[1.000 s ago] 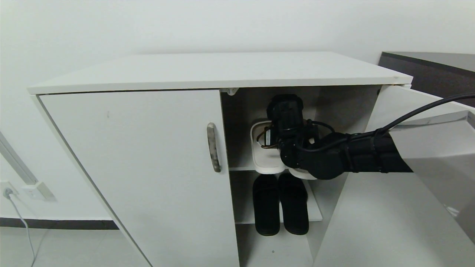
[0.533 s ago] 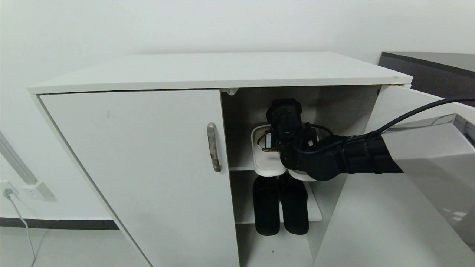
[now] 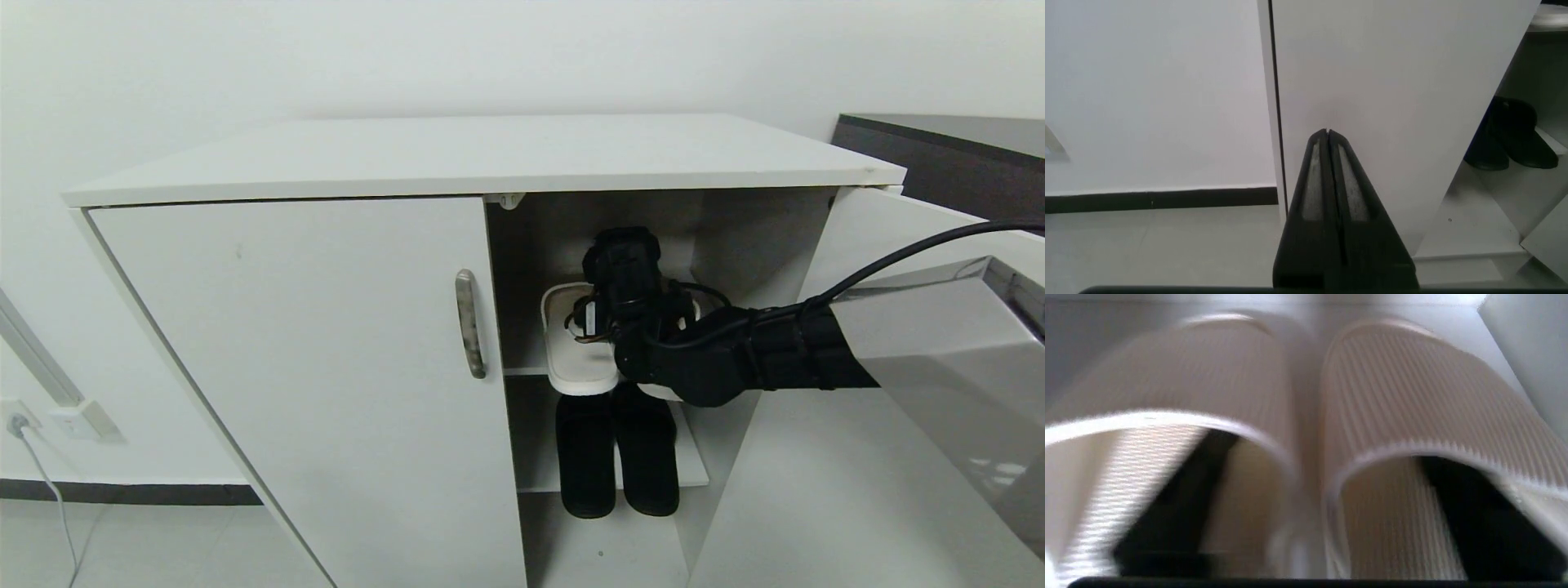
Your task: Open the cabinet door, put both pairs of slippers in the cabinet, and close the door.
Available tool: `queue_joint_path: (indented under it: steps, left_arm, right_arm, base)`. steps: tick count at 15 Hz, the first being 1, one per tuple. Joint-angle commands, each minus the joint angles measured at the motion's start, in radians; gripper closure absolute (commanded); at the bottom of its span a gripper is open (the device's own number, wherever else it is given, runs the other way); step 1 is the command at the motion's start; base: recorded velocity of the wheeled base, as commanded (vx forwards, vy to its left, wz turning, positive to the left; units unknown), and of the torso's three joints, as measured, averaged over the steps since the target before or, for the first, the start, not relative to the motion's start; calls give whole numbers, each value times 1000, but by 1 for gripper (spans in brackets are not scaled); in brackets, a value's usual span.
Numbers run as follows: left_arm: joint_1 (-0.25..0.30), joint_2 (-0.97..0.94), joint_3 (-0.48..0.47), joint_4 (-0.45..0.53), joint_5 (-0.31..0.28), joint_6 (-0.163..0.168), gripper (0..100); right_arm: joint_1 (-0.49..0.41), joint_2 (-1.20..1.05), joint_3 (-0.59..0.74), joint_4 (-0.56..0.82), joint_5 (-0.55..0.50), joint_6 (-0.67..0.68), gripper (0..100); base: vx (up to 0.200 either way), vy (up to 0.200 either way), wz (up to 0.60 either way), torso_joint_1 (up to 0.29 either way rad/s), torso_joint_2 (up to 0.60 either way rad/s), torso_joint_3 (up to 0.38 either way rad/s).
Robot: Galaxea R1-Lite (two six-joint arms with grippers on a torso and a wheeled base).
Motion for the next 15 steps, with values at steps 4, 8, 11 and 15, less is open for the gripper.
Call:
queue_joint_path:
  steps: [4, 8, 11, 15]
  left_arm:
    - [0, 1, 0, 0, 1, 0, 100]
    - [0, 1, 0, 0, 1, 0, 100]
    - [0, 1, 0, 0, 1, -2, 100]
    - [0, 1, 0, 0, -1, -2, 100]
  right_arm:
    - [18, -57, 51, 1, -2, 7, 0]
    - [37, -107, 123, -19, -3, 15, 0]
    - [55, -153, 204, -66, -5, 14, 0]
    - [78, -231, 346, -137, -5, 12, 0]
  base:
    - [0, 0, 0, 0, 0, 0]
    - [0, 0, 0, 0, 0, 0]
    - [0, 0, 0, 0, 0, 0]
    - [0, 0, 0, 0, 0, 0]
